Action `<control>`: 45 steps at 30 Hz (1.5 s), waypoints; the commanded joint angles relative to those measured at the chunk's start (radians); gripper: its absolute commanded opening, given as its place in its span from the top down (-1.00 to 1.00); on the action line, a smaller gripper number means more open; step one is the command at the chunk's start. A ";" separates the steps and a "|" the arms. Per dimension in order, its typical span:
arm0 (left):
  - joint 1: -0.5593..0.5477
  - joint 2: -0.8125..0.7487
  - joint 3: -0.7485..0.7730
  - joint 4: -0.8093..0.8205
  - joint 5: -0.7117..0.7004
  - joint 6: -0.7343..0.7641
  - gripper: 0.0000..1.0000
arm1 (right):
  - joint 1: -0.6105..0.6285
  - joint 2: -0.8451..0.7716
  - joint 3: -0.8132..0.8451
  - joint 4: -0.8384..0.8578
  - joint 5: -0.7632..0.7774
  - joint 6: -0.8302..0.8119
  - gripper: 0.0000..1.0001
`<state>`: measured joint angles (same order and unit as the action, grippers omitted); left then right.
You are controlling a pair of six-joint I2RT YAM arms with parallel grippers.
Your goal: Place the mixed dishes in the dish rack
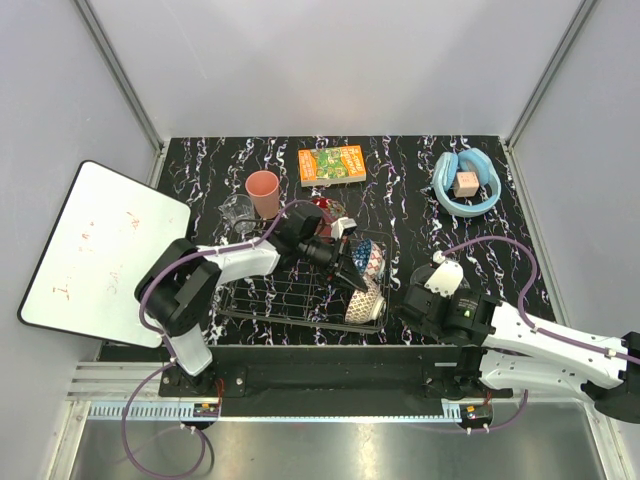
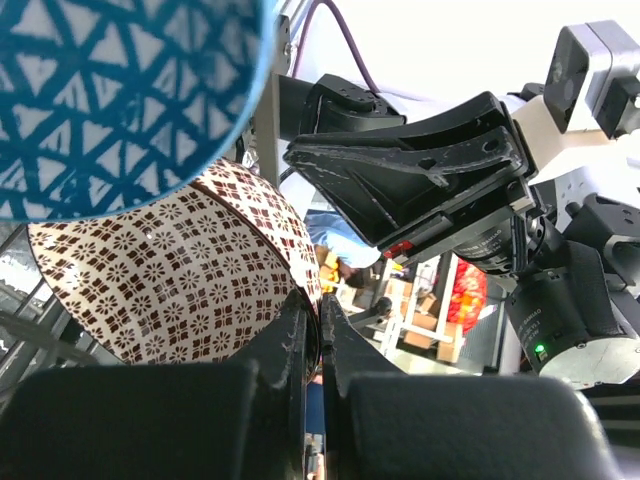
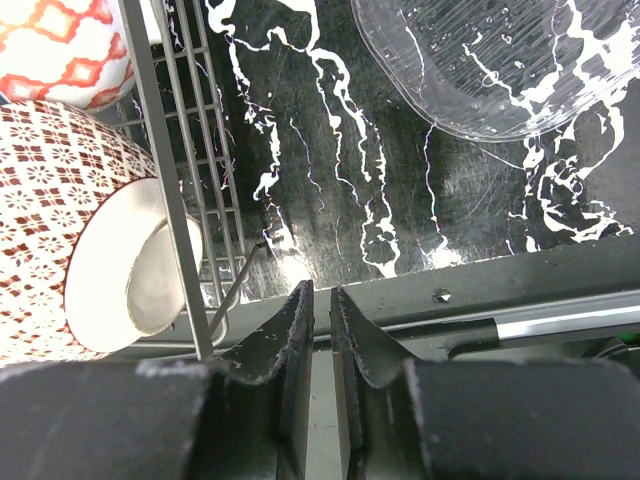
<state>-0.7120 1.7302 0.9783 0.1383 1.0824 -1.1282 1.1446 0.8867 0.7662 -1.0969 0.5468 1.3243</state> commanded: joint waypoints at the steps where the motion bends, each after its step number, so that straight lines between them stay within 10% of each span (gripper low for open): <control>1: 0.022 -0.009 -0.024 0.175 0.028 -0.097 1.00 | 0.007 0.003 0.016 -0.018 0.005 0.024 0.60; 7: 0.020 -0.006 -0.021 0.163 0.031 -0.101 0.29 | 0.010 0.000 0.013 -0.021 0.008 0.026 0.59; 13: 0.019 -0.015 0.042 -0.015 0.016 0.022 -0.94 | 0.007 -0.005 0.024 -0.024 0.019 0.026 0.51; 26: 0.074 -0.096 0.223 -0.189 0.103 0.177 -0.98 | 0.007 0.040 0.119 -0.032 0.088 -0.017 0.42; 31: 0.278 -0.081 0.437 -0.245 0.334 0.206 -0.98 | 0.004 0.124 0.243 -0.017 0.195 -0.092 0.32; 34: 0.480 -0.115 0.593 -0.578 0.341 0.508 -0.98 | -0.038 0.191 0.335 0.009 0.260 -0.177 0.22; 41: 0.871 -0.201 0.709 -1.226 -0.105 1.294 -0.98 | -0.474 0.279 0.379 0.356 -0.033 -0.506 0.10; 45: 0.888 -0.274 0.548 -1.185 -0.465 1.400 -0.98 | -0.590 0.348 0.446 0.379 -0.131 -0.565 -0.20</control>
<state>0.2016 1.5253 1.6264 -0.8528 0.9813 -0.0532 0.6395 1.1912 1.1465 -0.8379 0.5488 0.8955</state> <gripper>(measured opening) 0.988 0.553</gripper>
